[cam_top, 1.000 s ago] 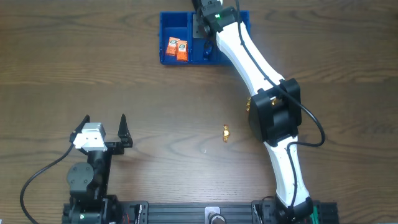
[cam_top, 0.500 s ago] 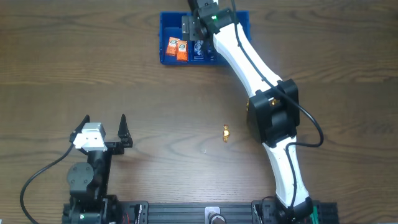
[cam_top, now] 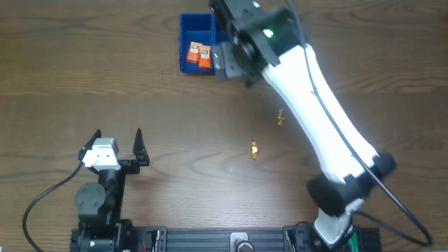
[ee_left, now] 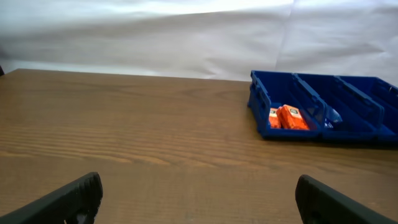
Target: Sort Candies Into Trays
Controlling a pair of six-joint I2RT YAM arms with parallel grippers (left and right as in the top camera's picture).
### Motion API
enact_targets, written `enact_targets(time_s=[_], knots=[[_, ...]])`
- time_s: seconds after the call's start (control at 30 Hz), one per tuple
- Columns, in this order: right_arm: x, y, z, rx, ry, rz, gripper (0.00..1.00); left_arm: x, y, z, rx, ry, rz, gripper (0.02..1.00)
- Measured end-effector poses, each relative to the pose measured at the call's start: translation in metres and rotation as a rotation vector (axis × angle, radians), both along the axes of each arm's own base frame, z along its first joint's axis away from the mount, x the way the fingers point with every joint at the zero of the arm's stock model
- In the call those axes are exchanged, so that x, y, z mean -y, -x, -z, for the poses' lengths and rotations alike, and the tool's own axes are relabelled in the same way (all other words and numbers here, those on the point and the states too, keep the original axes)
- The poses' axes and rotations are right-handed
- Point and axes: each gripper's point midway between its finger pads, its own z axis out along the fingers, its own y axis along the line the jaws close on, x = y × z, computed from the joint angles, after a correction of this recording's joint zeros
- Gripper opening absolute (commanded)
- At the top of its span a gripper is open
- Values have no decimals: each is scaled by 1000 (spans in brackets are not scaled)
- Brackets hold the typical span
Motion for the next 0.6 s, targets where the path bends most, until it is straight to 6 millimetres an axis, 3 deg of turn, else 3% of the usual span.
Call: enact_targets(time_s=[0.1,0.37,0.6], knots=[[13,26,5,-48,21,25,1000,0,0,0,0,0,0,998],[28,77,110,-227,33,40,1000,0,0,0,0,0,0,998],[29,114,175,-297,-21,50,1000,0,0,0,-1,0,0,998]])
